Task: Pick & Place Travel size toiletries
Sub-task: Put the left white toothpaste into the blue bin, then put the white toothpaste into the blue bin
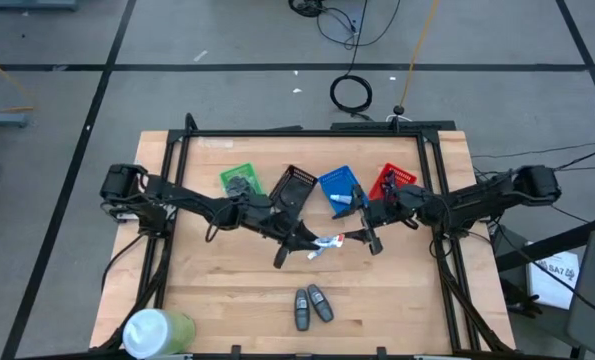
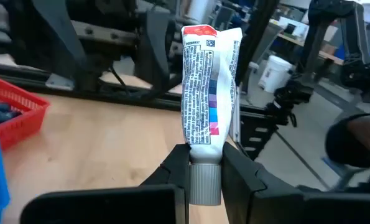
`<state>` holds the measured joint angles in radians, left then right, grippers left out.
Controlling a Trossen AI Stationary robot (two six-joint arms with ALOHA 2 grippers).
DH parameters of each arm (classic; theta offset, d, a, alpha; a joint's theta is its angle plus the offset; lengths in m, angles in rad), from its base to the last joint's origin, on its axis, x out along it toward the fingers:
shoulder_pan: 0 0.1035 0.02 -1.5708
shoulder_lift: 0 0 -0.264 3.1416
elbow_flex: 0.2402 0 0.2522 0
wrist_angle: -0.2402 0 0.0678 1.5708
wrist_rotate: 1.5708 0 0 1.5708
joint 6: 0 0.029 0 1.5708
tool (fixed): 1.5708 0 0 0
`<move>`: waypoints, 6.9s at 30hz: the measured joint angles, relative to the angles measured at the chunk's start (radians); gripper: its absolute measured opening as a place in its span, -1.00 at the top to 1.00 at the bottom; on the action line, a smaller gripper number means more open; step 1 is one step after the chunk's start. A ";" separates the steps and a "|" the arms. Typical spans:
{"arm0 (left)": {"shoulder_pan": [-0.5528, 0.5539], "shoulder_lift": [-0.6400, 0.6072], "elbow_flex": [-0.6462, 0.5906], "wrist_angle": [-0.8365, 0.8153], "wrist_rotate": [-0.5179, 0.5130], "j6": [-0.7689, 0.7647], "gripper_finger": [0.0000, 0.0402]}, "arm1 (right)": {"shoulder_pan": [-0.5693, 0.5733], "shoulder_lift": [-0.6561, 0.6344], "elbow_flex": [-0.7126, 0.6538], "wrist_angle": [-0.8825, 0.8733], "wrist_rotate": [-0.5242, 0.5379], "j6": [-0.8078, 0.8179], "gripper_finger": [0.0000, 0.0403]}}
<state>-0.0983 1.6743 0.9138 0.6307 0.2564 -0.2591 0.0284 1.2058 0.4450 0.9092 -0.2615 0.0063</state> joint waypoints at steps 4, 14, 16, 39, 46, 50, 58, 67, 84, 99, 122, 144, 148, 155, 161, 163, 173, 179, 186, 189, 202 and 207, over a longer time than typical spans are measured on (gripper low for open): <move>0.011 0.013 -0.001 -0.001 0.014 -0.008 0.78 | 0.000 0.047 -0.001 0.076 -0.001 -0.012 -0.15; 0.041 0.011 0.000 0.008 0.046 -0.002 0.78 | 0.053 0.134 0.014 0.179 -0.009 -0.075 -0.31; 0.047 0.011 0.000 0.007 0.046 -0.001 0.78 | 0.066 0.145 0.029 0.179 -0.008 -0.079 -0.31; 0.055 0.011 0.000 0.001 0.057 -0.032 0.61 | 0.078 0.139 0.052 0.132 -0.003 -0.149 0.72; 0.073 -0.032 0.004 -0.178 0.050 -0.043 0.55 | 0.077 0.121 0.051 0.057 0.004 -0.193 0.92; 0.085 -0.126 0.030 -0.437 -0.121 -0.032 0.54 | 0.074 0.076 0.050 -0.040 0.075 -0.175 0.90; 0.013 -0.264 0.038 -0.513 -0.490 0.096 0.53 | 0.063 -0.077 0.051 -0.379 0.572 -0.156 0.93; -0.009 -0.217 0.036 -0.534 -0.578 0.085 0.53 | -0.020 -0.095 0.050 -0.601 0.705 -0.024 0.92; -0.009 -0.185 0.037 -0.531 -0.575 -0.025 0.53 | -0.130 -0.003 0.030 -0.606 0.651 0.071 0.72; -0.011 -0.185 0.037 -0.534 -0.569 -0.117 0.53 | -0.115 -0.008 0.030 -0.489 0.647 0.060 0.13; -0.113 0.320 0.551 -1.004 -0.462 -0.119 0.99 | 0.001 -0.176 0.029 -0.452 0.495 -0.033 0.16; -0.076 0.473 0.556 -0.976 -0.396 -0.274 -0.42 | 0.065 -0.282 0.029 -0.498 0.499 -0.053 0.17; -0.070 0.502 0.558 -0.977 -0.403 -0.299 -0.43 | 0.065 -0.282 0.029 -0.503 0.499 -0.052 0.17; -0.069 0.505 0.558 -1.013 -0.402 -0.255 -0.08 | 0.065 -0.282 0.029 -0.503 0.499 -0.053 0.17; -0.071 0.481 0.555 -1.053 -0.357 -0.195 0.51 | 0.065 -0.282 0.029 -0.503 0.497 -0.052 0.17; -0.070 0.463 0.554 -1.072 -0.351 -0.170 0.72 | 0.065 -0.282 0.029 -0.504 0.496 -0.052 0.17; -0.095 0.292 0.546 -1.138 -0.495 -0.020 0.96 | 0.065 -0.348 0.029 -0.591 0.495 -0.036 0.17; -0.091 0.150 0.415 -0.951 -0.546 0.091 0.95 | 0.066 -0.408 0.030 -0.654 0.492 -0.011 0.17; -0.031 -0.038 0.060 -0.407 -0.415 0.138 0.96 | 0.065 -0.411 0.020 -0.647 0.493 0.008 0.17; -0.009 -0.068 -0.080 -0.131 -0.292 0.163 0.98 | 0.065 -0.410 0.006 -0.623 0.494 0.008 0.17; 0.054 -0.074 -0.251 0.365 -0.141 0.132 0.98 | 0.064 -0.341 -0.069 -0.330 0.493 -0.004 0.17; 0.050 -0.068 -0.174 0.270 -0.159 0.167 0.98 | 0.064 -0.253 -0.093 -0.174 0.491 -0.018 0.15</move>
<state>-0.0488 1.6062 0.7398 0.9012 0.0973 -0.0921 0.0921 0.9525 0.3519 0.7357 0.2292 -0.0120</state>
